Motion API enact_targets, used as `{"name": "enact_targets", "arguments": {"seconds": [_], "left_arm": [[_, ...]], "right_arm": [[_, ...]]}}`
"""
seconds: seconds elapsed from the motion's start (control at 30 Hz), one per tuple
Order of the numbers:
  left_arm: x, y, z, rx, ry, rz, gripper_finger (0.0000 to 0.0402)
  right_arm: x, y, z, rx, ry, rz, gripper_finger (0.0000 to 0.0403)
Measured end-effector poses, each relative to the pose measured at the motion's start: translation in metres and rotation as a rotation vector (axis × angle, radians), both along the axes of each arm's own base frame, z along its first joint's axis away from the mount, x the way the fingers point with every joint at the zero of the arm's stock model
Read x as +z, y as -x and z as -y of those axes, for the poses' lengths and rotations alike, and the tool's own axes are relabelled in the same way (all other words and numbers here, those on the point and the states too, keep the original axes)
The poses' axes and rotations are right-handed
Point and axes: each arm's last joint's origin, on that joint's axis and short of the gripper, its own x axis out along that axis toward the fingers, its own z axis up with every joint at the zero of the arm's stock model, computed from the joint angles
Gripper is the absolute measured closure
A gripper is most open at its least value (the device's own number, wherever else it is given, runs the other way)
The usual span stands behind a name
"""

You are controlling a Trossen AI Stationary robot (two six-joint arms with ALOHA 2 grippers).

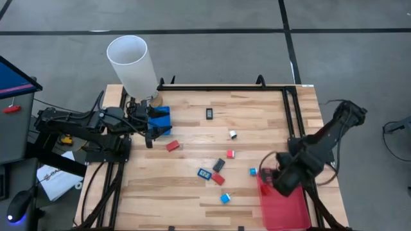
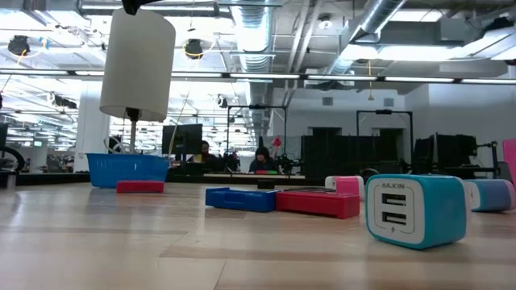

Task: Pick & Place Office items
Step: Put the red charger adapter into the red bin

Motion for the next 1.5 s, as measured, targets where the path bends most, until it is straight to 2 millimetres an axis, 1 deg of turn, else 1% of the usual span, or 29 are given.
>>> {"name": "enact_targets", "arguments": {"seconds": [0.07, 0.17, 0.33, 0.47, 0.57, 0.67, 0.73, 0.83, 1.03, 1.27, 1.37, 1.5], "left_arm": [[0.0, 0.0, 0.0, 0.001, 0.007, 0.002, 0.0117], [0.0, 0.0, 0.0, 0.003, 0.023, 0.007, 0.0117], [0.0, 0.0, 0.0, 0.007, 0.05, 0.014, 0.0117], [0.0, 0.0, 0.0, 0.007, 0.05, 0.015, 0.0117], [0.001, 0.0, 0.0, 0.007, 0.051, 0.021, 0.0117], [0.001, 0.0, 0.0, 0.007, 0.051, 0.023, 0.0117], [0.001, 0.0, 0.0, 0.007, 0.052, 0.025, 0.0117], [0.002, 0.0, 0.0, 0.008, 0.069, 0.04, 0.0117], [0.004, -0.001, 0.0, 0.009, 0.082, 0.063, 0.0117], [0.005, -0.001, 0.0, 0.008, 0.08, 0.069, 0.0117], [0.005, -0.001, 0.0, 0.008, 0.08, 0.07, 0.0117], [0.005, -0.001, 0.0, 0.008, 0.08, 0.07, 0.0117]], "right_arm": [[-0.003, -0.005, -0.01, 0.015, 0.011, -0.018, 0.0298], [-0.015, -0.009, -0.017, 0.023, 0.066, -0.077, 0.0298], [-0.038, -0.009, -0.027, 0.056, 0.182, -0.221, 0.0298], [-0.053, -0.01, -0.035, 0.076, 0.241, -0.278, 0.0298], [-0.065, -0.011, -0.041, 0.092, 0.244, -0.289, 0.0298], [-0.084, -0.011, -0.046, 0.102, 0.205, -0.275, 0.0298], [-0.093, -0.012, -0.047, 0.103, 0.178, -0.251, 0.0298], [-0.098, -0.013, -0.044, 0.09, 0.171, -0.25, 0.0298], [-0.099, -0.013, -0.042, 0.089, 0.182, -0.246, 0.0298], [-0.11, -0.015, -0.043, 0.085, 0.156, -0.191, 0.0298], [-0.11, -0.016, -0.041, 0.078, 0.158, -0.195, 0.0275], [-0.11, -0.015, -0.038, 0.076, 0.18, -0.217, 0.0223]]}}
